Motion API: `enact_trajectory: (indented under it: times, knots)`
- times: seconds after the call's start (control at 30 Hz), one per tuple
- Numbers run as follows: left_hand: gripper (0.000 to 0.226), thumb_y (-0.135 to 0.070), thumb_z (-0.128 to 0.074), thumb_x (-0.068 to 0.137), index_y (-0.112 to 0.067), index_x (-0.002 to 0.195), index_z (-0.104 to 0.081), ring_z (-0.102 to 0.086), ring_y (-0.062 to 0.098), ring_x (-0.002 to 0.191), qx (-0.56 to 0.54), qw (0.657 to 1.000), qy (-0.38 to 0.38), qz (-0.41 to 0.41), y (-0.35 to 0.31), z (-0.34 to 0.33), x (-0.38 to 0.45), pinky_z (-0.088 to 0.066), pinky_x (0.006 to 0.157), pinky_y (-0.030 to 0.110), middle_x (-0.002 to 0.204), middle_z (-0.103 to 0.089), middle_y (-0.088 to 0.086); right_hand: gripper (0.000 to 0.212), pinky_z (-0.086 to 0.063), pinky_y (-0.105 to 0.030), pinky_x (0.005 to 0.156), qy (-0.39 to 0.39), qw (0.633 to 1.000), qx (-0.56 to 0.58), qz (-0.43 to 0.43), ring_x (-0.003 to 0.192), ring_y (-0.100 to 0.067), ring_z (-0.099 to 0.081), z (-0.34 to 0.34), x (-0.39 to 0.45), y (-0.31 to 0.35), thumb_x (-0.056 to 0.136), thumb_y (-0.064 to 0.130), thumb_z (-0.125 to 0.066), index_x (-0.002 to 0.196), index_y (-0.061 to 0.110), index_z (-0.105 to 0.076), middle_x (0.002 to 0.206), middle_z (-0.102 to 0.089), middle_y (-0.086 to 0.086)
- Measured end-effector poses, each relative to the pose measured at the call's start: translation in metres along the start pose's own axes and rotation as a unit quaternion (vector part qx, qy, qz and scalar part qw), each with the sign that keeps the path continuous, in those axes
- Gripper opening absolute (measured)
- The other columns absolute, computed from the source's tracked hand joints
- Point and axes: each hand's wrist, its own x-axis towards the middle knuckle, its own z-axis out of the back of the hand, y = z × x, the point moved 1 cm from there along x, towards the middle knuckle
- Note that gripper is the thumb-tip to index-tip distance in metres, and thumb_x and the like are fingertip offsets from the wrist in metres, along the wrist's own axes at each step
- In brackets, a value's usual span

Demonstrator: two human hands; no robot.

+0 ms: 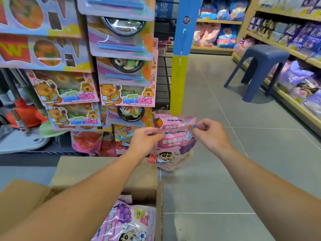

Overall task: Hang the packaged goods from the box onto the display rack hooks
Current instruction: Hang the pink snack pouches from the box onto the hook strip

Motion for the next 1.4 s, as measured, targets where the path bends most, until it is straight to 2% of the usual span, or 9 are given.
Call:
enact_trajectory:
  times: [0.13,0.23,0.4,0.57,0.8,0.93,1.13,1.27,1.4]
  knots:
    - [0.015,-0.015,-0.074,0.083,-0.016,0.098,-0.077,-0.069,0.018,0.097,-0.036,0.999,-0.016,0.035,0.013,-0.008,0.014,-0.053,0.077,0.024,0.100,-0.074,0.004,0.020,-0.037,-0.025,0.061,0.009,0.998,-0.053,0.030,0.068,-0.013,-0.052,-0.005,0.012,0.000,0.083,0.027,-0.071,0.069,0.022,-0.058,0.070,-0.058,0.009]
    - [0.016,-0.018,-0.075,0.082,-0.018,0.098,-0.077,-0.071,0.022,0.096,-0.065,0.996,-0.024,0.048,0.018,-0.011,0.027,-0.057,0.089,0.040,0.099,-0.076,0.004,0.012,-0.041,-0.027,0.068,0.010,0.992,-0.104,0.066,0.081,-0.023,-0.059,-0.008,0.023,0.000,0.085,0.029,-0.070,0.085,0.017,-0.067,0.080,-0.062,0.001]
    - [0.005,-0.018,-0.076,0.083,-0.018,0.087,-0.074,-0.073,0.026,0.087,-0.114,0.988,-0.061,0.080,0.014,-0.017,0.043,-0.057,0.086,0.050,0.090,-0.076,0.006,0.007,-0.049,-0.035,0.079,0.010,0.970,-0.191,0.149,0.093,-0.026,-0.061,-0.011,0.049,0.003,0.086,0.027,-0.065,0.089,0.022,-0.062,0.097,-0.068,-0.004]
    - [0.011,-0.019,-0.075,0.084,-0.016,0.095,-0.072,-0.074,0.025,0.085,-0.140,0.982,-0.076,0.103,0.009,-0.022,0.053,-0.059,0.083,0.049,0.091,-0.076,0.006,0.053,-0.053,-0.042,0.087,0.052,0.953,-0.223,0.199,0.106,-0.022,-0.058,-0.008,0.063,0.017,0.085,0.027,-0.066,0.136,0.028,-0.048,0.116,-0.061,-0.001]
    - [0.013,-0.016,-0.075,0.084,-0.008,0.093,-0.070,-0.074,0.027,0.077,-0.194,0.969,-0.095,0.119,-0.005,-0.032,0.061,-0.060,0.071,0.041,0.085,-0.076,0.011,0.087,-0.052,-0.042,0.086,0.104,0.916,-0.306,0.239,0.112,-0.028,-0.049,-0.005,0.080,0.037,0.080,0.033,-0.066,0.152,0.038,-0.019,0.121,-0.051,-0.004]
    - [0.016,-0.019,-0.077,0.083,-0.007,0.089,-0.067,-0.073,0.024,0.067,-0.192,0.966,-0.107,0.135,-0.009,-0.034,0.065,-0.053,0.052,0.027,0.079,-0.074,0.011,0.084,-0.053,-0.042,0.084,0.127,0.906,-0.329,0.234,0.112,-0.030,-0.050,-0.005,0.090,0.042,0.080,0.035,-0.063,0.153,0.035,-0.022,0.120,-0.049,-0.005]
    - [0.024,-0.022,-0.078,0.081,-0.005,0.093,-0.065,-0.072,0.021,0.063,-0.175,0.969,-0.100,0.143,-0.009,-0.036,0.068,-0.049,0.046,0.023,0.082,-0.074,0.012,0.077,-0.054,-0.040,0.083,0.132,0.921,-0.288,0.227,0.109,-0.023,-0.054,-0.005,0.093,0.043,0.076,0.029,-0.067,0.146,0.033,-0.037,0.121,-0.050,-0.003]
    - [0.025,-0.016,-0.078,0.082,-0.002,0.100,-0.066,-0.074,0.028,0.078,-0.220,0.963,-0.072,0.140,-0.012,-0.040,0.066,-0.061,0.074,0.045,0.090,-0.075,0.015,0.041,-0.041,-0.027,0.074,0.086,0.954,-0.213,0.193,0.091,-0.015,-0.054,0.003,0.091,0.041,0.081,0.026,-0.070,0.120,0.020,-0.061,0.109,-0.058,-0.002]
    - [0.029,-0.019,-0.079,0.080,-0.004,0.100,-0.064,-0.074,0.029,0.079,-0.248,0.953,-0.086,0.151,-0.012,-0.048,0.067,-0.060,0.076,0.050,0.089,-0.075,0.014,0.021,-0.036,-0.029,0.061,0.059,0.965,-0.203,0.154,0.087,-0.024,-0.058,0.014,0.092,0.039,0.087,0.029,-0.067,0.095,0.010,-0.072,0.089,-0.067,-0.009]
